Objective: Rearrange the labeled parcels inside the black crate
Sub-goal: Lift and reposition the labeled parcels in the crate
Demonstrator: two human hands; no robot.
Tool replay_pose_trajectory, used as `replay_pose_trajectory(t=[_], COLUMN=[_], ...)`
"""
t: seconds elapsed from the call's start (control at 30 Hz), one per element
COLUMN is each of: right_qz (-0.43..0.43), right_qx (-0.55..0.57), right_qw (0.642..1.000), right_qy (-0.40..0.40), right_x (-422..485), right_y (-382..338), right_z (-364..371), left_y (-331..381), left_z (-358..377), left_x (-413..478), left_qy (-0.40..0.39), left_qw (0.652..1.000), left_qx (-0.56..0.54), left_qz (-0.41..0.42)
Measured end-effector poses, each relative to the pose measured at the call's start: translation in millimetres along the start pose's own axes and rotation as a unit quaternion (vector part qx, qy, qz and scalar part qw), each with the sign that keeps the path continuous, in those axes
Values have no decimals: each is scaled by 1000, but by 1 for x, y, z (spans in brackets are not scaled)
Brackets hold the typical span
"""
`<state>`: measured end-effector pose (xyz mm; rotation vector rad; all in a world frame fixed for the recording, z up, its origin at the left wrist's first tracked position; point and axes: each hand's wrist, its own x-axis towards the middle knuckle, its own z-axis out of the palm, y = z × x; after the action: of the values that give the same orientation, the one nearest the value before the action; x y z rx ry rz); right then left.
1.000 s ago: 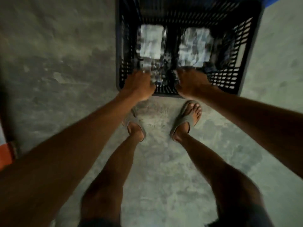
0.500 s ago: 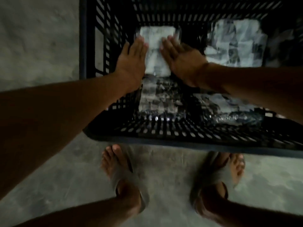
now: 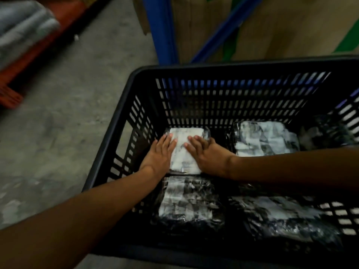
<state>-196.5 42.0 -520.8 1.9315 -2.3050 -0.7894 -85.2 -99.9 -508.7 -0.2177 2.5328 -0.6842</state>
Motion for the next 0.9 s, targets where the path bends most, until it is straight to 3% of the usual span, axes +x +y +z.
replay_pose_trajectory(t=[0.23,0.33,0.47,0.57,0.67,0.73,0.83,0.9], right_qz=[-13,-18,99,158,161,176,182,201], right_qx=[145,180,227,331,476,624,808,849], right_qw=[984,973,969,929,859,755,557,487], right_qy=[-103,-142,-22,45,98,97,60,46], right_x=[-19,-33,-44,-46,-57,-70,-86,-89], right_y=[47,60,47,52,73,88,108,112], right_z=[-38,-46,-42,-47,-61,-80,-99,-102], left_y=[-37,-44,-57,-72,-100,-125,-142,-137], left_z=[-46,-55,-82,-102,-126,-142,-158,-158], left_x=[-12,-20,-28,-29,-34,-41,-49,-51], left_qy=[-92,-92,-61,-6,-27,-48,-19,-4], left_qw=[989,985,980,989,968,925,830,735], left_qx=[-107,-129,-169,-124,-232,-365,-554,-678], left_qz=[50,67,87,79,96,97,59,-4])
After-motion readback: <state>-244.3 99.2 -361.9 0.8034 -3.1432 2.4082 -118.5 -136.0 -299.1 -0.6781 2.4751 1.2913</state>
